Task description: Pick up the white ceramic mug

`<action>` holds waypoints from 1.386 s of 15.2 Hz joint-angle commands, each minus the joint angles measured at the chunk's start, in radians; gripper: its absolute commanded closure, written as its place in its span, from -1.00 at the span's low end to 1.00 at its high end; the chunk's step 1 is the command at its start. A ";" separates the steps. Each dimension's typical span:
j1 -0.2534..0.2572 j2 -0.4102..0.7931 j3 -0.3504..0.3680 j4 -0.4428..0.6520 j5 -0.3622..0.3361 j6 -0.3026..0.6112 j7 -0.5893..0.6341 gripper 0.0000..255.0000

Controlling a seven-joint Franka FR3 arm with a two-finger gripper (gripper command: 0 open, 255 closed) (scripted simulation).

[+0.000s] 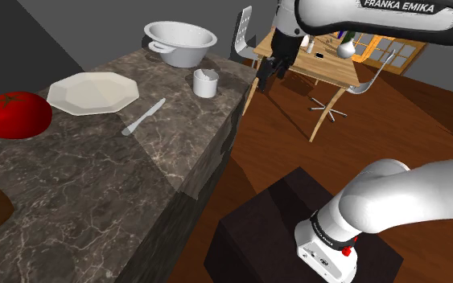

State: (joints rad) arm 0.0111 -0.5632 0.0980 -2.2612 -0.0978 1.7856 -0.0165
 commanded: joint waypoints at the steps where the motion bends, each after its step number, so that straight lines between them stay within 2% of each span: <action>1: -0.001 0.072 0.009 0.039 0.006 0.028 0.017 -1.00; 12: 0.002 0.510 0.054 0.364 0.006 0.113 0.108 -1.00; 17: 0.015 0.717 0.064 0.571 -0.006 0.102 0.143 -1.00; 21: 0.033 0.895 0.068 0.776 -0.017 0.066 0.164 -1.00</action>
State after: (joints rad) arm 0.0402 0.2825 0.1655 -1.5391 -0.1122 1.8585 0.1433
